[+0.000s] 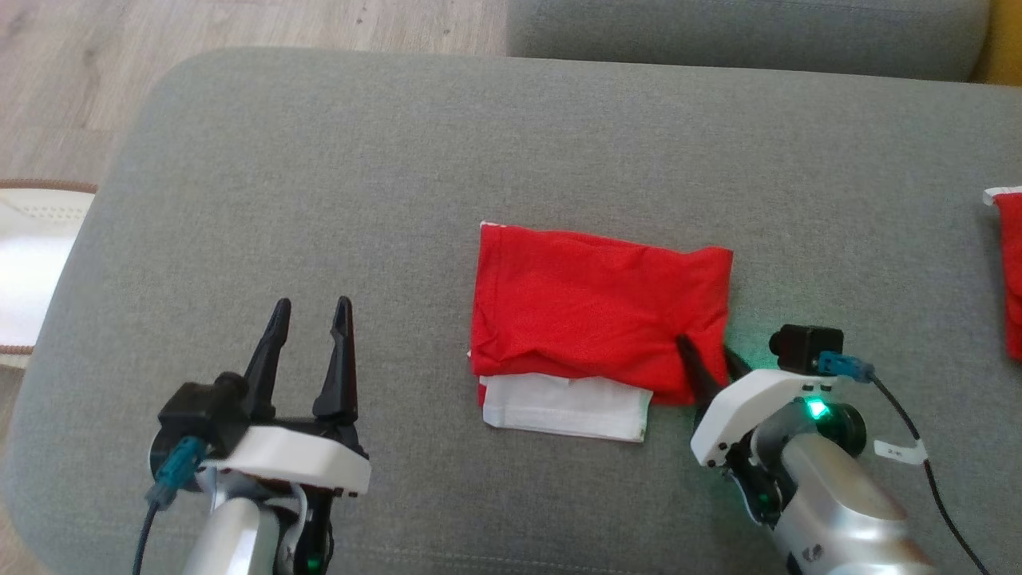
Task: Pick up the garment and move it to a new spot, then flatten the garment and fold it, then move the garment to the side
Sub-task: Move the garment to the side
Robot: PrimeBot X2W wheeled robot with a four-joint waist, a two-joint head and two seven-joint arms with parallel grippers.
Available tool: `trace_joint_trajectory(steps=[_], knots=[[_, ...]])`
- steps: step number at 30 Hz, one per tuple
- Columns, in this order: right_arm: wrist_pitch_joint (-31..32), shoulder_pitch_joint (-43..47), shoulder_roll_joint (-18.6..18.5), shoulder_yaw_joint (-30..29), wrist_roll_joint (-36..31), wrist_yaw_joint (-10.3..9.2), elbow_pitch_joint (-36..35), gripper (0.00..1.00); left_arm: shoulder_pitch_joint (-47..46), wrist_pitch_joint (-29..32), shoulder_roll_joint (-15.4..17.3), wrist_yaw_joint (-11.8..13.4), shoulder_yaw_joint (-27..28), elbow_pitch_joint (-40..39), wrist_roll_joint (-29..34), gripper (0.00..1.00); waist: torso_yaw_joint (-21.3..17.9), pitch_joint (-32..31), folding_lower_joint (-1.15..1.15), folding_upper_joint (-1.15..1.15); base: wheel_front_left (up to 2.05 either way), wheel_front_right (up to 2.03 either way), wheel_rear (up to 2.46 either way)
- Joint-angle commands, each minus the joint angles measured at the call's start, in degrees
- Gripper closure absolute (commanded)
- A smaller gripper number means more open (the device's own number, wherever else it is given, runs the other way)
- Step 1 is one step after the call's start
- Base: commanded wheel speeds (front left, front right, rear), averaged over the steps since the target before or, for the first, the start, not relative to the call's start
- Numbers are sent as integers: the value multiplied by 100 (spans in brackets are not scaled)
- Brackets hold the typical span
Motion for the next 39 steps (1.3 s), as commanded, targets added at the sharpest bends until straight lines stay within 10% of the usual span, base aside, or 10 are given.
trace_joint_trajectory(steps=[1, 14, 39], knots=[[-18, -79, 85, 198, -7, -5, 41, 100, -262, -35, 21, -4, 177, -166, 2, 0, -16, -8, 0, 0, 0, 0, 0], [-766, -983, -162, 39, -1625, -5, 540, 100, -179, -35, 21, -20, 315, -228, 47, 0, -621, -96, 0, 0, 0, 0, 0], [461, -1631, -3767, -647, -2806, -5, -342, 100, -711, -35, 21, -168, 261, -287, 59, 0, -1037, 897, 0, 0, 0, 0, 0]])
